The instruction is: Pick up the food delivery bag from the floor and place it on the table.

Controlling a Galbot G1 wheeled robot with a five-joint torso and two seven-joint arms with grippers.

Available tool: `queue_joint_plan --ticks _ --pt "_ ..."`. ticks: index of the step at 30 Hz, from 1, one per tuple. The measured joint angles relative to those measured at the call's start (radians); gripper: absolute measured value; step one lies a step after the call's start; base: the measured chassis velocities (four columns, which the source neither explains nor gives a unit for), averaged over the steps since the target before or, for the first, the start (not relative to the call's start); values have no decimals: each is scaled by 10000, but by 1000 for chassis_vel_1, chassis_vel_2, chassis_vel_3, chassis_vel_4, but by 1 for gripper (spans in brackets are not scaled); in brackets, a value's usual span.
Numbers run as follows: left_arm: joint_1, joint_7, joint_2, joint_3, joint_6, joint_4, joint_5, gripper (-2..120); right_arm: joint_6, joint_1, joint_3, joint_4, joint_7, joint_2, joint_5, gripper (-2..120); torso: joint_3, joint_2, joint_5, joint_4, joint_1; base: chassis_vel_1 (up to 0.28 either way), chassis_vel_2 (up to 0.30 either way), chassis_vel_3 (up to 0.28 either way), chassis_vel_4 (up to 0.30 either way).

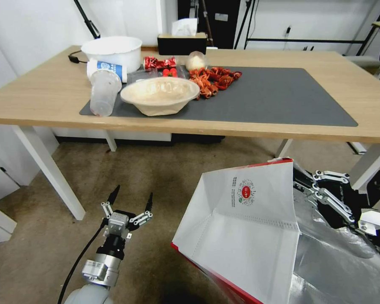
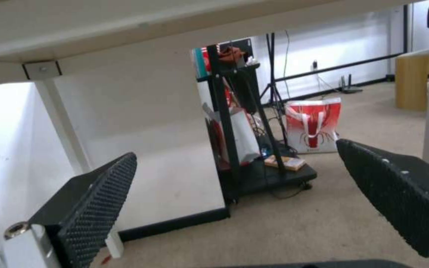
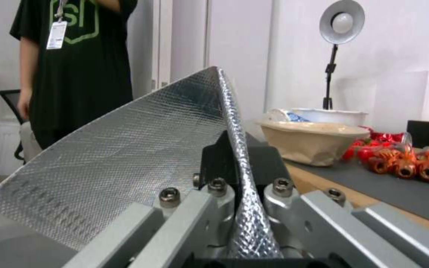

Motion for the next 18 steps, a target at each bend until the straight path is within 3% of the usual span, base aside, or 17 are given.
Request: queue_joint_plan --ticks 18 --pt "107 -58 -17 -35 146 -156 104 100 4 -4 -3 14 -166 23 -4 0 497 747 1 0 249 0 0 0 0"
